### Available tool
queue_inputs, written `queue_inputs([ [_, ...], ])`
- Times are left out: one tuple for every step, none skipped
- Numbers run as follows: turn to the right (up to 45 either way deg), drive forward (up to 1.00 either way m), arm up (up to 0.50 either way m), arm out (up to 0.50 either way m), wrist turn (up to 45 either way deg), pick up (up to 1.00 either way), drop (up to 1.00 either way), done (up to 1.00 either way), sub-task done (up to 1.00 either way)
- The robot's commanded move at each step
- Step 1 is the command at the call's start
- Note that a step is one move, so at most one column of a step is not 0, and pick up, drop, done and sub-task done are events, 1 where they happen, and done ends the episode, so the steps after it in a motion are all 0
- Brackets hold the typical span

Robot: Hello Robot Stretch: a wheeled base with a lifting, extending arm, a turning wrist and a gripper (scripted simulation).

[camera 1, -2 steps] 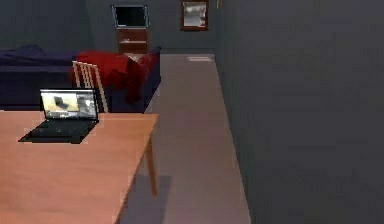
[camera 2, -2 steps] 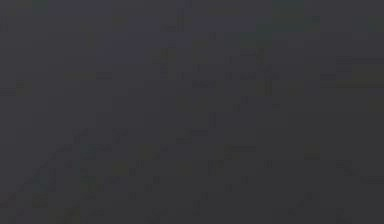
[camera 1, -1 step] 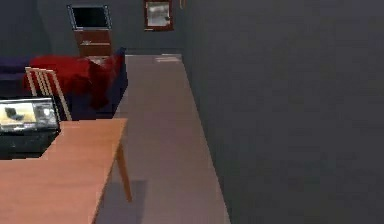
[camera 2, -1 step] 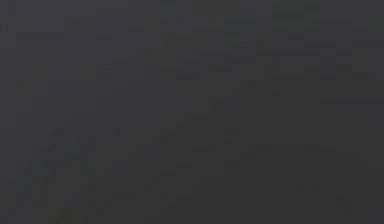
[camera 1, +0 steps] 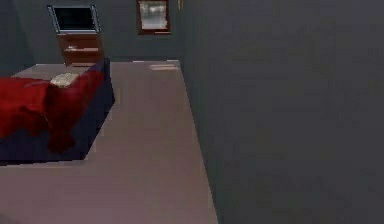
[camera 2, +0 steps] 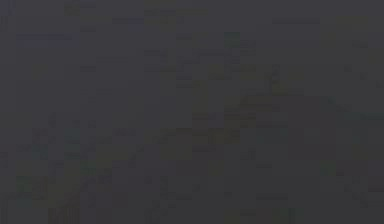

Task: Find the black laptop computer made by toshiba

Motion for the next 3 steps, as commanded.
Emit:
queue_inputs([
  [-45.0, 0.0, 0.0, 0.0, 0.0, 0.0, 0.0, 0.0, 0.0],
  [-33.0, 0.0, 0.0, 0.0, 0.0, 0.0, 0.0, 0.0, 0.0],
  [0.0, 0.0, 0.0, 0.0, 0.0, 0.0, 0.0, 1.0, 0.0],
])
